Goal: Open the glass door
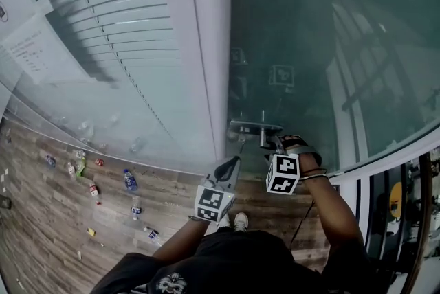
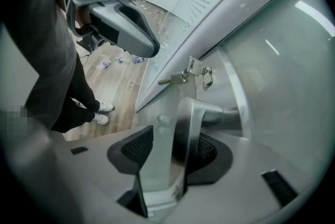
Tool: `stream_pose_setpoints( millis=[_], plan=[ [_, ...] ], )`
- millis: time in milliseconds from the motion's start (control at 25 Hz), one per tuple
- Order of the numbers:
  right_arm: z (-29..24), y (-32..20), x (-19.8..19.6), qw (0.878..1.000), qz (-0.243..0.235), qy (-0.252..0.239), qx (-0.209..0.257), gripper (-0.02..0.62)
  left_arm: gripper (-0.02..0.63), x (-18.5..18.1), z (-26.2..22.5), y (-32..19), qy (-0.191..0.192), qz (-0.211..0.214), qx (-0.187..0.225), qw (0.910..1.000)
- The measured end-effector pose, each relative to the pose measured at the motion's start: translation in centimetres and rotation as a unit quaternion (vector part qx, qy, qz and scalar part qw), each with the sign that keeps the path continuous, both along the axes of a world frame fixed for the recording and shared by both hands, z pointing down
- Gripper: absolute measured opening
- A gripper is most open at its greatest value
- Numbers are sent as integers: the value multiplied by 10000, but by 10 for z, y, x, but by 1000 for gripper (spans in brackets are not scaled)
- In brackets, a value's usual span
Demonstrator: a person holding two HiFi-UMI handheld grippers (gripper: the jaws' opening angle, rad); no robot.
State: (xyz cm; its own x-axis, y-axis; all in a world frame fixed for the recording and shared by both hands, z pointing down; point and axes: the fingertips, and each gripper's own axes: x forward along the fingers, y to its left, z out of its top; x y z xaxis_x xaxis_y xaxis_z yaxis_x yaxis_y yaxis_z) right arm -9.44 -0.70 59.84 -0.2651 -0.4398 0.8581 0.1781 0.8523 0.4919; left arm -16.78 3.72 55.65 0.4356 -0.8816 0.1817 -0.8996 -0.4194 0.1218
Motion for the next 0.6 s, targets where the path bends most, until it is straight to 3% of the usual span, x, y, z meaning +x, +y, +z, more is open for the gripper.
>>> stream_pose_setpoints(
  millis=[120, 280, 600],
  plan=[
    [0, -4, -4, 9995, -18, -102, -298, 145, 6, 2, -3, -4, 49, 58, -18, 10000],
    [-5, -10, -11, 9987, -47, -354, -364, 31, 6, 1, -6, -6, 49, 76, -44, 9999],
    [-15, -8, -19, 9926, -95, -941, -764, 15, 6, -1, -1, -9, 47, 17, -90, 9999]
  ],
)
